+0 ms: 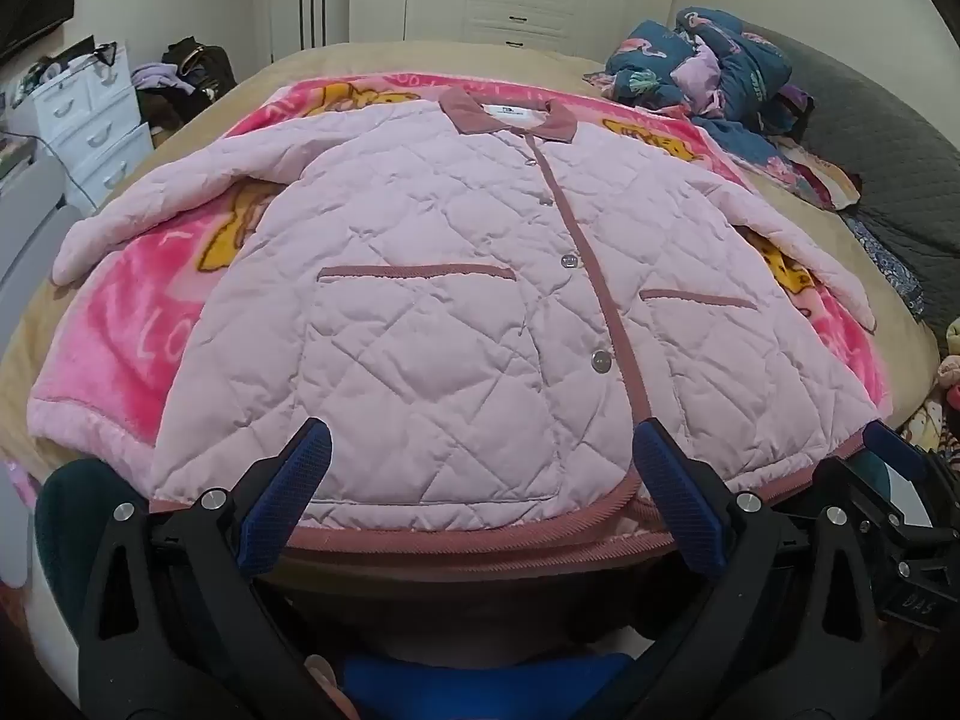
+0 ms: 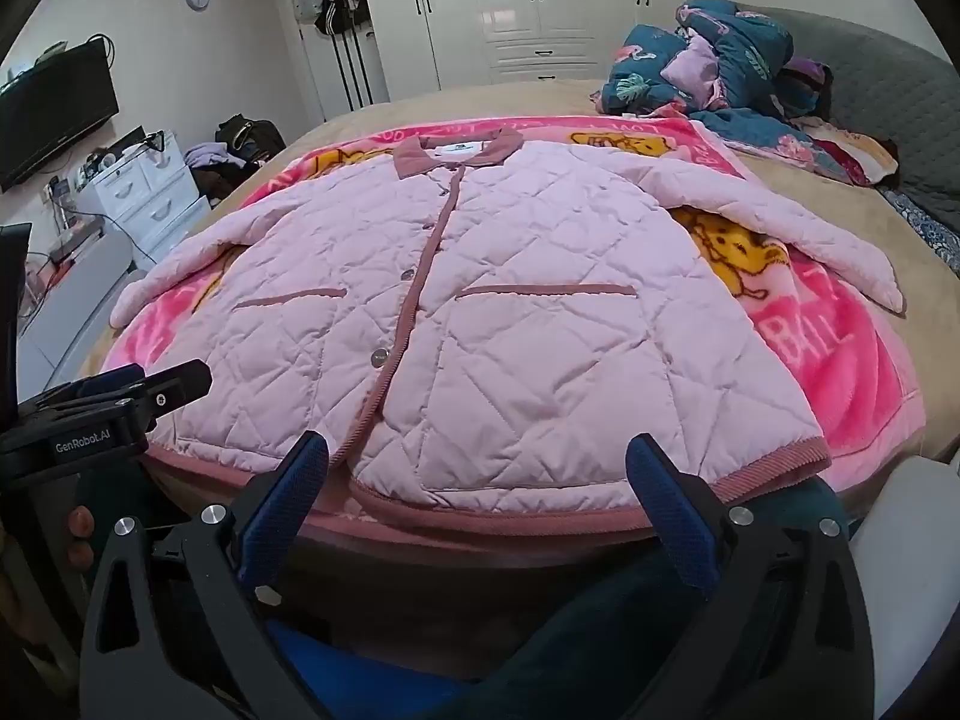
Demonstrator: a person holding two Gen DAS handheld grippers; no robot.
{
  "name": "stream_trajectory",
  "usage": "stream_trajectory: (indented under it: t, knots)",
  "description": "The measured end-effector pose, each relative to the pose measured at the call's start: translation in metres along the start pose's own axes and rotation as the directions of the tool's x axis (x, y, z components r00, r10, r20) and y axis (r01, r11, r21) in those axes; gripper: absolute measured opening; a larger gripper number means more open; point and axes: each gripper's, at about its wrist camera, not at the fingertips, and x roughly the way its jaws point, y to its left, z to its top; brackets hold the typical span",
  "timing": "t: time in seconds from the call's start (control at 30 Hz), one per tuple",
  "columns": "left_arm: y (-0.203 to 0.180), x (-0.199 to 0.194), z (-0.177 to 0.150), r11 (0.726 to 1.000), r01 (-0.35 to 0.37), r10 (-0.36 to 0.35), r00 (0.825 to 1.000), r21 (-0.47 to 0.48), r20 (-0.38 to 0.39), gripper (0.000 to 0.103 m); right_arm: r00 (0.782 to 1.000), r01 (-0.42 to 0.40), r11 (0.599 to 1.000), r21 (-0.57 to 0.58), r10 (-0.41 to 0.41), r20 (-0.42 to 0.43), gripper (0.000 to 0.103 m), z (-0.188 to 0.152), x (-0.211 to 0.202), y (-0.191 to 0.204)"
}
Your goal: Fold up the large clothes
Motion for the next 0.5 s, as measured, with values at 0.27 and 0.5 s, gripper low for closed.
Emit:
stream_trajectory:
  t: [0.27,0.5]
  knots:
    - [-0.0001,0.0003,0.0004,1.000,0.008,-0.008,1.000,-0.002,0.002,0.094,1.000,0.000,1.000,-0.006,0.000,0.007,0.099,-0.0009,-0.0002,0.0052]
    - [-0.0040,-0.0050,0.0050,1.000,-0.001,0.001,1.000,0.002,0.011,0.094,1.000,0.001,1.000,-0.007,-0.001,0.014,0.099,0.0008,-0.0037,0.0079]
